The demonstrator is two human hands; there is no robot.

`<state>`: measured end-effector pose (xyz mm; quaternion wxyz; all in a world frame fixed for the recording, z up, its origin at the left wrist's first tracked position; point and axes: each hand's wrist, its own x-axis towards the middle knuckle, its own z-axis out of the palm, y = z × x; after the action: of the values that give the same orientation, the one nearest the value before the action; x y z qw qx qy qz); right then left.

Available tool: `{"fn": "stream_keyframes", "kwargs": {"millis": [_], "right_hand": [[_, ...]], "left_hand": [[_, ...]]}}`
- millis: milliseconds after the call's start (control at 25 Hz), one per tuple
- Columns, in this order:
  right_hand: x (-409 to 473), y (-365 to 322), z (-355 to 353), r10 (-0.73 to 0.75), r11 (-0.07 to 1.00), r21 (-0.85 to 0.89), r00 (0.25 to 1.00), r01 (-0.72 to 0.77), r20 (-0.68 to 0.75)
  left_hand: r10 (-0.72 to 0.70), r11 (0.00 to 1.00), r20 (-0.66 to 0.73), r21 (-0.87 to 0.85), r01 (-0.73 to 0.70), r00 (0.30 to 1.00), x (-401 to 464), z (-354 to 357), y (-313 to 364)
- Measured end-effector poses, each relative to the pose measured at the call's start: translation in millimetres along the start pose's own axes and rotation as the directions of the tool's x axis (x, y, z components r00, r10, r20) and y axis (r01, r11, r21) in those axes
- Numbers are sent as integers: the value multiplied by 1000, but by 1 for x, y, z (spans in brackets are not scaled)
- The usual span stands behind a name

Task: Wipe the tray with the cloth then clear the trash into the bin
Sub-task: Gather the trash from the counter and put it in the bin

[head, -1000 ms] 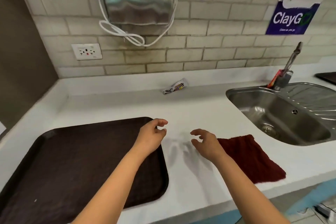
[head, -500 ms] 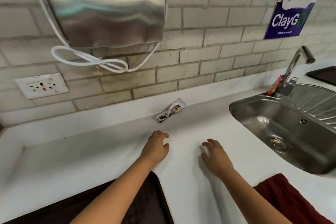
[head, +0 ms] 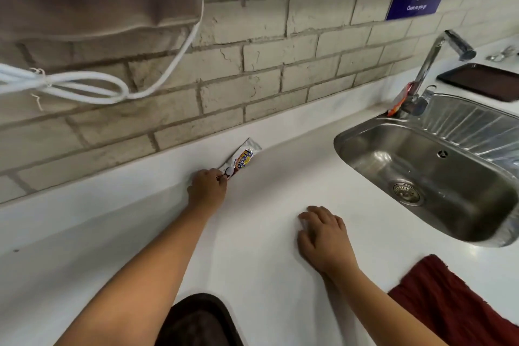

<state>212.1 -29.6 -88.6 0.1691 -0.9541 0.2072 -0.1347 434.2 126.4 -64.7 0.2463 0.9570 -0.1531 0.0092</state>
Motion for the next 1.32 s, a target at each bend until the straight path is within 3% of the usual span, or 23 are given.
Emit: {"fn": "stream_keyframes", "kwargs": {"millis": [200,360,520,680,800,920,1080,1320], "right_hand": [[-1,5,3,15,1000,19,1000,-15,1],[0,7,2,32,999,16,999,-32,18],[1,6,-1,25,1000,11,999,-25,26],[-3,-1,-10,53,997,50,993,-59,109],[-13,-9,-22,90,962,251,992,-111,93],[-46,-13,-41,33,928,366,996,-63,85],[-89,10,-71,-21,919,395,1000,25,-15],[-154,83,-118,20,915,402,990,37,-137]], "left_hand": [[-162,985,19,54,161,987,13,10,8],[-87,996,81,0,88,993,13,10,9],[-60,974,94,-213,79,994,-17,-12,13],[-146,929,172,-315,195,974,-68,-42,18],[-114,878,173,-443,181,978,-118,-57,31],[-117,805,223,-550,224,968,-175,-60,46],[-121,705,312,-642,303,942,-236,-50,76],[-15,644,298,-727,238,954,-330,-27,153]]}}
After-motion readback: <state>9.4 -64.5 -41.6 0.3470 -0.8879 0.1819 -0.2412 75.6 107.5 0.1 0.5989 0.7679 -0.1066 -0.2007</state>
